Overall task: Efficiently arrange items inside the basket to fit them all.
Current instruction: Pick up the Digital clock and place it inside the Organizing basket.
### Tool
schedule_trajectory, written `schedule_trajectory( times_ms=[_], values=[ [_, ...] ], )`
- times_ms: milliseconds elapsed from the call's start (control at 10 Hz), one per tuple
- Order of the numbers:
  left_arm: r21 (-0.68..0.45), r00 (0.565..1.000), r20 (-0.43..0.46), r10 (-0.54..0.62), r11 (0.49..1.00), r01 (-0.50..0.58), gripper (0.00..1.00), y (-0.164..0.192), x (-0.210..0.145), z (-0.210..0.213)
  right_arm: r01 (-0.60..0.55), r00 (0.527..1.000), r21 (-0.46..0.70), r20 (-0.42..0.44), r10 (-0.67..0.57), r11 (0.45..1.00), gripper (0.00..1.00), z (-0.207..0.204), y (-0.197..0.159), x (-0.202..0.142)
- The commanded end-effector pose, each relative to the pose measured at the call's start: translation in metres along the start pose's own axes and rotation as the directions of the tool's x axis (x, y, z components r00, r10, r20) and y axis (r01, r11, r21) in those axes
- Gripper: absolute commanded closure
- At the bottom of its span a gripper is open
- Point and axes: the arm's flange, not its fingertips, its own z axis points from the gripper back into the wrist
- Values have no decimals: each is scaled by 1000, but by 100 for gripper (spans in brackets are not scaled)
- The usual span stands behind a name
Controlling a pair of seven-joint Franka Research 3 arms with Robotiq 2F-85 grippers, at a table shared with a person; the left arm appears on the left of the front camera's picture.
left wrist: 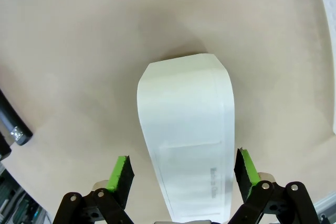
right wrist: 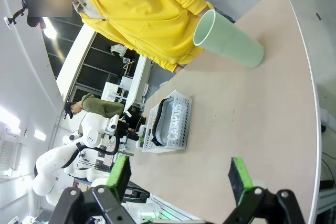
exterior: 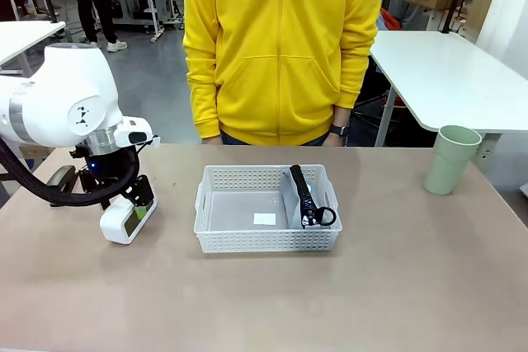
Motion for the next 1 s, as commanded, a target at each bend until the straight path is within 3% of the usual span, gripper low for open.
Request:
schedule_trajectory(
  times_ms=[0,200,300,400,500,600,900],
  values=[
    [-40,1000,11,-24,999,24,0,4,6,-2,-27,999,16,18,27,1000,0,-1,1,2],
    [-50,999,23,-36,998,37,0,3,4,0,-27,999,16,18,27,1000,0,-1,1,2],
    [-62,1000,10,-22,998,23,37,4,4,-1,-27,999,16,18,27,1000,0,-1,1,2],
    [-51,1000,0,-17,999,17,60,3,6,-3,-27,999,16,18,27,1000,0,-1,1,2],
    [-59,1000,-10,-20,998,20,97,2,7,-6,-27,999,16,18,27,1000,0,-1,1,2],
    [-60,1000,-16,-24,998,23,100,2,8,-8,-27,999,16,18,27,1000,0,-1,1,2],
    [-67,998,-47,-29,997,26,97,-1,11,-14,-27,999,16,18,27,1000,0,-1,1,2]
  ],
)
